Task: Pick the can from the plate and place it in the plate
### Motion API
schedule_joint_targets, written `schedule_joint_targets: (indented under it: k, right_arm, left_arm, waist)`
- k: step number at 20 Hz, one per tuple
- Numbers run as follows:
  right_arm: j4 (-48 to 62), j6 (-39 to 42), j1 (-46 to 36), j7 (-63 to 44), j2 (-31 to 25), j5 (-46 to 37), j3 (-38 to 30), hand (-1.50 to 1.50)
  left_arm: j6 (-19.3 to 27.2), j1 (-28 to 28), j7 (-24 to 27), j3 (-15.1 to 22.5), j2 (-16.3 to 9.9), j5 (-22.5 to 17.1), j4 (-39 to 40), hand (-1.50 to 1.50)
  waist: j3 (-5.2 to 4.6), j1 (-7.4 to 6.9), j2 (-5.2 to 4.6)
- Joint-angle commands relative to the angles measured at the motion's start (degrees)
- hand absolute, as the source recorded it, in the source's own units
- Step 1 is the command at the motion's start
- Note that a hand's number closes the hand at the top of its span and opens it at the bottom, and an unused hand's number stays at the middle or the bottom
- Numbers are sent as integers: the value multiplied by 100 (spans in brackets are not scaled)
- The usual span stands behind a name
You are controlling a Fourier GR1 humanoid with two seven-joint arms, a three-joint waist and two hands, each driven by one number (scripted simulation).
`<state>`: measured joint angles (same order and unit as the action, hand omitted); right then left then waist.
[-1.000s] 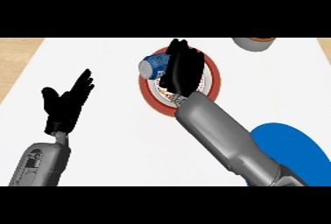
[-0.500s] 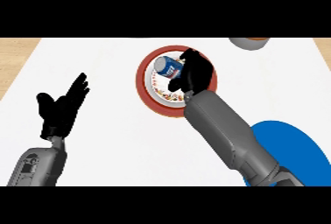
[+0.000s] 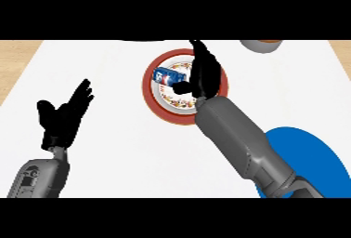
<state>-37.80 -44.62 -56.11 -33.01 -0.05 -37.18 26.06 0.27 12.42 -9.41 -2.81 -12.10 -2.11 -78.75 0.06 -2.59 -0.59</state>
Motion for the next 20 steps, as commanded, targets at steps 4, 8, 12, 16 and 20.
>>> schedule_joint_targets:
  k: [4,8,12,16,20]
  right_arm:
    - [-1223,-742,-101,892,5,921,116,-150]
    - [-1734,-1101,471,936,4,1833,-55,-150]
    - [-2207,-654,566,1177,5,2968,-78,-150]
    - [-2175,-178,1146,2403,5,3362,-457,-150]
    - [-2230,331,1464,2953,-89,3298,-832,-150]
  left_arm:
    - [2,-75,-104,40,81,-12,-76,0]
    - [-95,-276,334,-61,17,-12,89,0]
    - [128,-79,22,38,145,131,33,0]
    - [119,-149,340,-78,172,139,182,0]
    - [98,20,69,-132,123,147,136,0]
  waist:
    - [0,37,31]
    - [-2,69,19]
    - [1,71,15]
    - [-4,193,34]
    - [-5,245,52]
